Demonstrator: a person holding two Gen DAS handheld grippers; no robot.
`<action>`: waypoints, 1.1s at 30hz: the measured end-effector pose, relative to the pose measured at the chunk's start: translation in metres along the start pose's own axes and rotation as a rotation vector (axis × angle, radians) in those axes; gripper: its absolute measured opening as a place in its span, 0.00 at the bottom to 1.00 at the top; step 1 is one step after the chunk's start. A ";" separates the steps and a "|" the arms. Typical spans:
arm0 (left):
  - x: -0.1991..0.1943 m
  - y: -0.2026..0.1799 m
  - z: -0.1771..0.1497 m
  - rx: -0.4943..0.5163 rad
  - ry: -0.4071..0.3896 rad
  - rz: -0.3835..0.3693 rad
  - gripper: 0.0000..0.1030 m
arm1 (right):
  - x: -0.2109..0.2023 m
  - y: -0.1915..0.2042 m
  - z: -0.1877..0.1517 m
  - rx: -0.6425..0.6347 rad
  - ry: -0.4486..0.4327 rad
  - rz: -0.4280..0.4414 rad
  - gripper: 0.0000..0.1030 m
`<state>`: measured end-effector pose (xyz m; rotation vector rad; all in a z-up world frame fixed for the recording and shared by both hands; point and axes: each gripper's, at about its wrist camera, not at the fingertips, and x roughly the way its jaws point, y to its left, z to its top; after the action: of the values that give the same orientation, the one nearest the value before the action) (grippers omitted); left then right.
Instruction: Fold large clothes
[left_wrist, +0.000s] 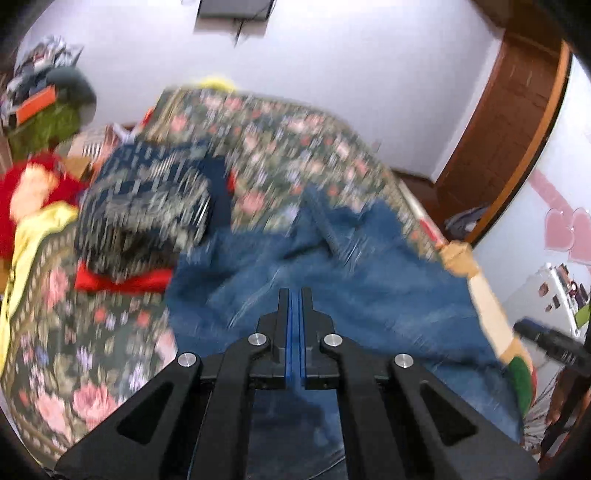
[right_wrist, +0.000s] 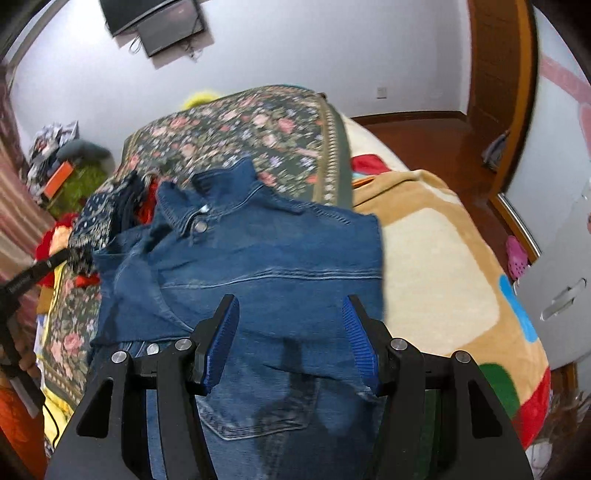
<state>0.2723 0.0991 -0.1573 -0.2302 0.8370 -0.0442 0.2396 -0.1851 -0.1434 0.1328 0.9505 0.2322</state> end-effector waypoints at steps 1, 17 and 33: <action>0.006 0.007 -0.010 -0.010 0.038 0.006 0.01 | 0.002 0.004 -0.001 -0.006 0.008 0.002 0.53; 0.033 0.023 -0.008 -0.160 0.166 -0.082 0.50 | 0.018 0.015 -0.008 -0.042 0.064 0.000 0.53; 0.160 0.022 0.035 -0.376 0.400 -0.077 0.51 | 0.040 -0.007 -0.008 -0.001 0.111 0.011 0.53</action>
<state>0.4042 0.1060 -0.2565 -0.6224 1.2332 -0.0042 0.2561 -0.1819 -0.1809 0.1254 1.0598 0.2516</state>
